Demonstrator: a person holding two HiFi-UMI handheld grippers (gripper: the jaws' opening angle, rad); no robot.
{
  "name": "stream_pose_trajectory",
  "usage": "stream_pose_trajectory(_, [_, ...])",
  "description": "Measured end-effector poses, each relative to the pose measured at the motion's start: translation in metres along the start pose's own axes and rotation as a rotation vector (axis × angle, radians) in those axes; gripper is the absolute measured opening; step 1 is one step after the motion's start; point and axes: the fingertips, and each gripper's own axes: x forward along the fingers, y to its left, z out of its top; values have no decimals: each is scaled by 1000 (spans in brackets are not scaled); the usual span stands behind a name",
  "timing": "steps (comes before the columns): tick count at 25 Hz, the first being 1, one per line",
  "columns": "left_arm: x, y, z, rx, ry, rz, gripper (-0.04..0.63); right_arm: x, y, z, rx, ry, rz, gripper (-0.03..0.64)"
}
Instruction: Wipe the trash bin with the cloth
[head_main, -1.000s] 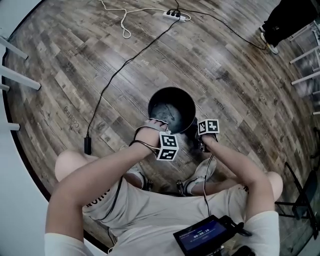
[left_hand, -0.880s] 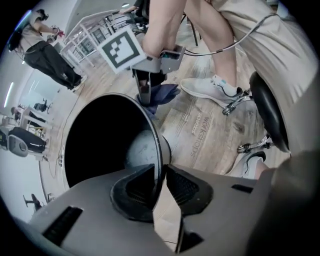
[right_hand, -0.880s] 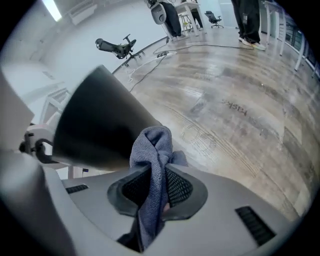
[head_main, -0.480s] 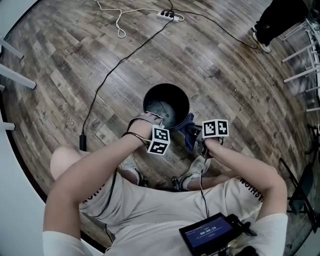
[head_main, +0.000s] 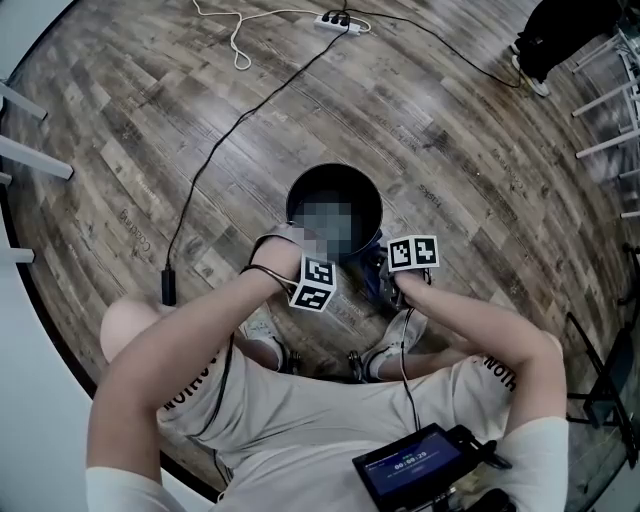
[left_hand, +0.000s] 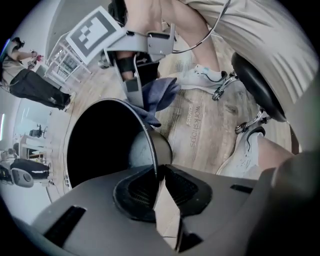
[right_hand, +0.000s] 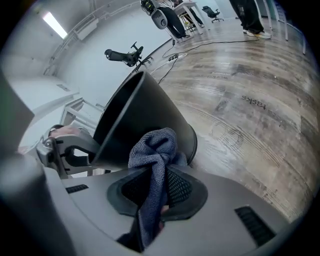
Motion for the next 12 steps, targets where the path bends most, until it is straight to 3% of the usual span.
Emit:
stream_pose_trajectory(7, [-1, 9, 17, -43, -41, -1, 52, 55, -60, -1, -34, 18, -72, 64])
stream_pose_trajectory(12, [-1, 10, 19, -60, -51, -3, 49, 89, -88, -7, 8, 22, -95, 64])
